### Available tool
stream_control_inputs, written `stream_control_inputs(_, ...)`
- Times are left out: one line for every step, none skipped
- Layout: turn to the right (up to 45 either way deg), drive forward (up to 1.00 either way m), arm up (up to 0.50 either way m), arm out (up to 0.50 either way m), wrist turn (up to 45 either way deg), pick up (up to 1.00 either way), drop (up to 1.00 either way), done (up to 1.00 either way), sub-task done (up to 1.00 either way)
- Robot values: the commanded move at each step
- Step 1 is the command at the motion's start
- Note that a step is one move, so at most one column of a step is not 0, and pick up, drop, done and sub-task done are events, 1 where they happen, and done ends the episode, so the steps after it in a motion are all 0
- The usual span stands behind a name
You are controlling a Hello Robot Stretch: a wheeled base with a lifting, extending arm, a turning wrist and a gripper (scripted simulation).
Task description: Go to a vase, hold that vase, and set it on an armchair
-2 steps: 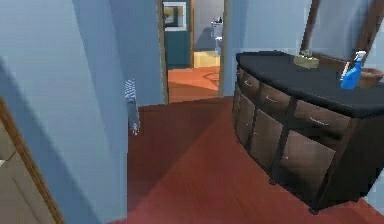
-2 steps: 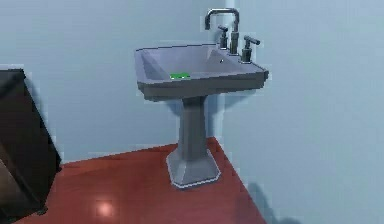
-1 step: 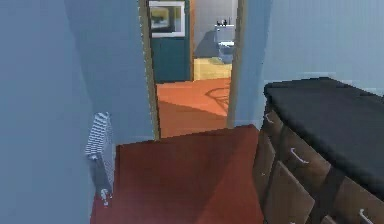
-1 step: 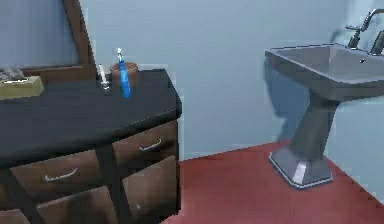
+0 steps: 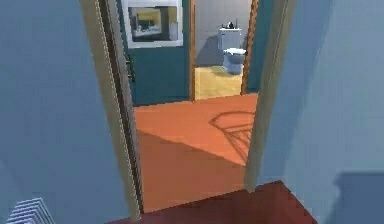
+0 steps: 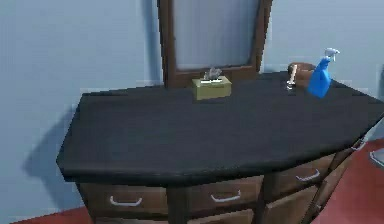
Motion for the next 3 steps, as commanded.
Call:
stream_control_inputs(0.0, 0.90, 0.00, 0.00, 0.0, 0.00, 0.00, 0.00, 0.00)
stream_control_inputs(-42.0, 0.00, 0.00, 0.00, 0.0, 0.00, 0.00, 0.00, 0.00)
stream_control_inputs(0.0, 0.05, 0.00, 0.00, 0.0, 0.00, 0.00, 0.00, 0.00)
